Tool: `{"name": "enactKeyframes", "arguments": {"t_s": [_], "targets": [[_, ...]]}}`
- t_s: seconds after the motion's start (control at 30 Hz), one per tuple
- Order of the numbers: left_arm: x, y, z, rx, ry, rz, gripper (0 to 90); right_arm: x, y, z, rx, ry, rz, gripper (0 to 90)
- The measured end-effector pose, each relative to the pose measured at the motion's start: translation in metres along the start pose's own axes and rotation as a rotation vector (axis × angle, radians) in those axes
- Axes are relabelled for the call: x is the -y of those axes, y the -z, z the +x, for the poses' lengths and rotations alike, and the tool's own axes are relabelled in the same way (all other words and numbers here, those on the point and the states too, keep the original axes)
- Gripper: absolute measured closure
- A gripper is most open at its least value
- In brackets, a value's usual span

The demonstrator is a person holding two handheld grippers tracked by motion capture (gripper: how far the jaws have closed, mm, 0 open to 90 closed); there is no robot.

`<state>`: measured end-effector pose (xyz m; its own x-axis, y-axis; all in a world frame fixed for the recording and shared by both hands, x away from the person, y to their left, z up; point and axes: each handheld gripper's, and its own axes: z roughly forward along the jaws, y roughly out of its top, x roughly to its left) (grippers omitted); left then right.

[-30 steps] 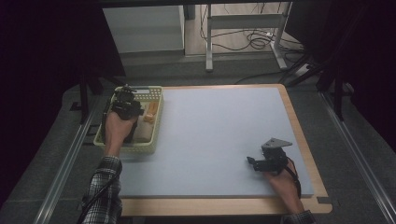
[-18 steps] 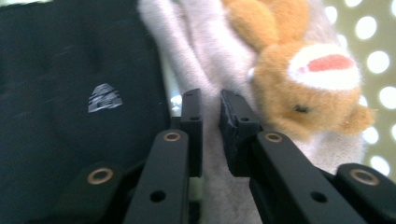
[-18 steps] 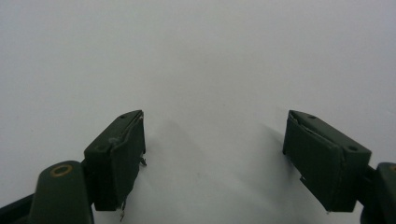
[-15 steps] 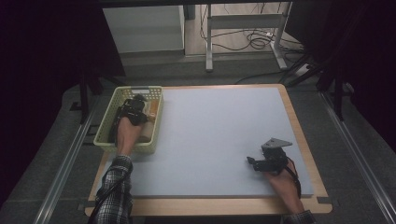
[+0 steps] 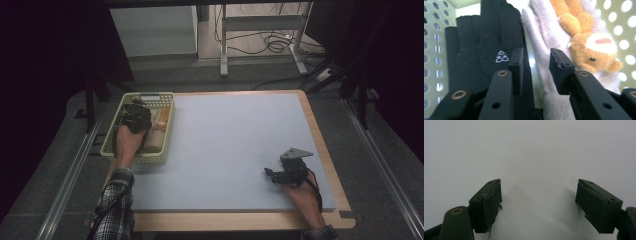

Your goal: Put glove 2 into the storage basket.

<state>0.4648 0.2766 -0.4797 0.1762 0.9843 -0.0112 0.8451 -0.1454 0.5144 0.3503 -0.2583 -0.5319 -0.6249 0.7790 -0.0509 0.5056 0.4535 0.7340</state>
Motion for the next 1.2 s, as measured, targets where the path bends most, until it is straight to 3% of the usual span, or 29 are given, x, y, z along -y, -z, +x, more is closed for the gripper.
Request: {"name": "enactKeyframes", "arguments": {"t_s": [0.53, 0.73, 1.03, 1.1, 1.2], "targets": [[0.017, 0.027, 0.017, 0.092, 0.003, -0.092, 40.4, 0.0, 0.0, 0.0, 0.001, 0.001, 0.0, 20.7], [0.024, 0.035, 0.018, 0.098, -0.007, -0.139, 28.1, 0.0, 0.0, 0.0, 0.001, 0.002, -0.001, 20.7], [0.032, 0.045, 0.017, 0.156, -0.011, -0.176, 16.4, 0.0, 0.0, 0.0, 0.001, 0.002, -0.001, 20.7], [0.033, 0.046, 0.016, 0.164, -0.021, -0.174, 12.1, 0.0, 0.0, 0.0, 0.002, 0.002, -0.001, 20.6], [0.036, 0.05, 0.01, 0.175, -0.07, -0.178, 8.3, 0.0, 0.0, 0.0, 0.002, 0.002, -0.001, 20.5]]}}
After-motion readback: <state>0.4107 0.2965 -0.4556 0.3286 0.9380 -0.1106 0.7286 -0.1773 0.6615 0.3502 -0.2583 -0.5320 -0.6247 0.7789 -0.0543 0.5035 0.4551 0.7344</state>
